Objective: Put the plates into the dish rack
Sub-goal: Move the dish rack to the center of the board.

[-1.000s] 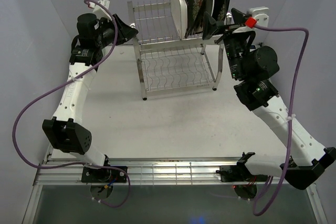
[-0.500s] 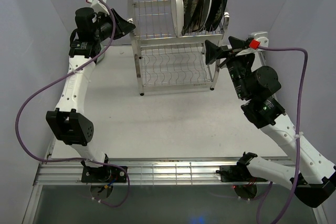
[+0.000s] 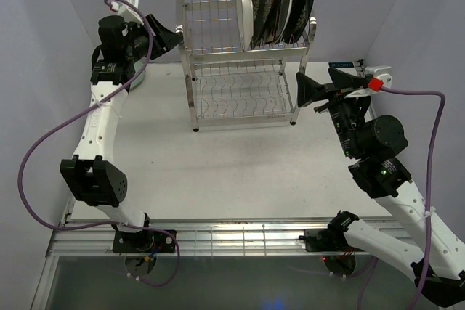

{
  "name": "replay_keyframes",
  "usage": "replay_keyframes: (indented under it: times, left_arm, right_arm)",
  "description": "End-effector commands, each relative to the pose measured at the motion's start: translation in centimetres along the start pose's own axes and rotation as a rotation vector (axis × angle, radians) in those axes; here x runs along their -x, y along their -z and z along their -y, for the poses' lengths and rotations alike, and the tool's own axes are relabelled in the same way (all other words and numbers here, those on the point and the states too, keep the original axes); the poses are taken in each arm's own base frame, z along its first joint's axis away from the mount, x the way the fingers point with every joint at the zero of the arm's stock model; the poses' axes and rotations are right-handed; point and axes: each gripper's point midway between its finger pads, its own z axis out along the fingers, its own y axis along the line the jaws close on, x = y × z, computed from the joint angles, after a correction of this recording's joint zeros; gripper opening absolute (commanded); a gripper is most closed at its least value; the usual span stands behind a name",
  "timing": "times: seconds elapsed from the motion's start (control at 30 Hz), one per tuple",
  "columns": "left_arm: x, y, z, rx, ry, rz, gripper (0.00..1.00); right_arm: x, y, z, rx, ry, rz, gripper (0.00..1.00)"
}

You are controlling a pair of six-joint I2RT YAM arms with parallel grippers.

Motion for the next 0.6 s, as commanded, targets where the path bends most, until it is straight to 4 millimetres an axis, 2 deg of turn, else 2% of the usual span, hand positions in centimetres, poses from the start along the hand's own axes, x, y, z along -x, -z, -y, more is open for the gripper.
replay_keyframes:
  times: [0.0,0.13,0.37,0.4,0.47,0.5,0.57]
  left_arm:
    - [2.3,3.2,1.2,0.022,-0.004,0.088,0.63]
    - [2.8,4.8,2.5,0.004,-0.017,0.119,0.70]
    - [3.0,7.1,2.9,0.042,-0.024,0.163,0.78]
    - [2.2,7.0,2.0,0.067,-0.011,0.155,0.78]
    - [2.1,7.4,0.9,0.125,0.002,0.183,0.78]
    - [1.2,7.7,0.0,0.156,0.014,0.182,0.78]
    - [1.1,8.0,-1.6,0.222,0.028,0.223,0.78]
  right_arm:
    - [0.3,0.6,0.0,0.006,-0.027,0.008,0.94]
    - [0.0,1.3,0.1,0.012,-0.028,-0.007,0.95]
    - [-0.4,2.4,0.3,0.023,-0.040,-0.014,0.95]
    - [-0.5,2.5,0.3,0.026,-0.042,-0.014,0.96]
    - [-0.6,3.1,0.2,0.037,-0.046,-0.020,0.97]
    - [-0.9,3.3,0.3,0.038,-0.049,-0.027,0.97]
    - [-0.7,3.8,0.3,0.043,-0.058,-0.023,0.97]
